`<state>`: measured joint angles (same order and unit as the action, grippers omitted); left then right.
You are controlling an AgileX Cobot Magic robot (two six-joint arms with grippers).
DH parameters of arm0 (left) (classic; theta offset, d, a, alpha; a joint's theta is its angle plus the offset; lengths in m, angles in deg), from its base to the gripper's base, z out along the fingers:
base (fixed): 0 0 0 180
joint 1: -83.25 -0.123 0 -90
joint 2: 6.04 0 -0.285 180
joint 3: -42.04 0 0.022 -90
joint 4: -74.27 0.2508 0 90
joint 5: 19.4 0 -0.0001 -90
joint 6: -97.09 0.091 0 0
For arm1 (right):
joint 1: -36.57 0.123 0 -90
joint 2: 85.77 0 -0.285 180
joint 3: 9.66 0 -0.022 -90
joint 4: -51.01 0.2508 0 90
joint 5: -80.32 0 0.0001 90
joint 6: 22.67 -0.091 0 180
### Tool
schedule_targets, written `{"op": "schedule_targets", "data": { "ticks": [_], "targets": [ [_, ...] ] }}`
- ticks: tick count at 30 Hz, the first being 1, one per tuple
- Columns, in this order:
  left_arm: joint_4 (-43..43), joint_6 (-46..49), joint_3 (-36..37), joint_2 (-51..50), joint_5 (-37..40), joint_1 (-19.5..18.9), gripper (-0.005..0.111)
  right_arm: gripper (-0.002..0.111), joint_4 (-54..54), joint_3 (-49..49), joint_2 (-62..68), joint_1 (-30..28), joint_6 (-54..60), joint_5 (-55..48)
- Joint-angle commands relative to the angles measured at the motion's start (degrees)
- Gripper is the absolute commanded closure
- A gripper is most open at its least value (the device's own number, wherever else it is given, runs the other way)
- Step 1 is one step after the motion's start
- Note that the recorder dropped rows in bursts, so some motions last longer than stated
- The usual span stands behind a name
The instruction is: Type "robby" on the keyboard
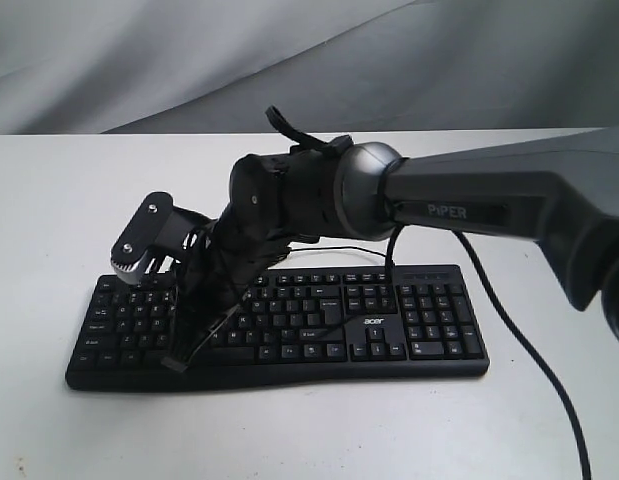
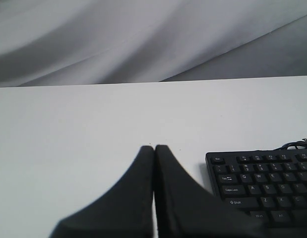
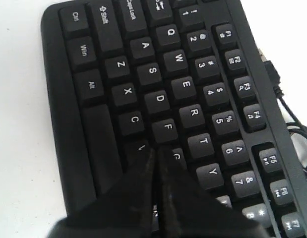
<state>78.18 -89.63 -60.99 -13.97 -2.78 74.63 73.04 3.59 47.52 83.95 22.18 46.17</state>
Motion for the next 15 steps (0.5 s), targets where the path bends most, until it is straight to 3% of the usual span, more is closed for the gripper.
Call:
{"op": "schedule_targets", "data": {
  "ticks": [1, 15],
  "targets": [
    [-0.5, -0.2, 0.2, 0.1, -0.3, -0.1, 0.106, 0.108, -0.4, 0.2, 1.1, 0.1, 0.0, -0.4],
    [-0.5, -0.2, 0.2, 0.1, -0.3, -0.1, 0.106, 0.108, 0.0, 0.2, 2.3, 0.1, 0.0, -0.4]
  ]
}}
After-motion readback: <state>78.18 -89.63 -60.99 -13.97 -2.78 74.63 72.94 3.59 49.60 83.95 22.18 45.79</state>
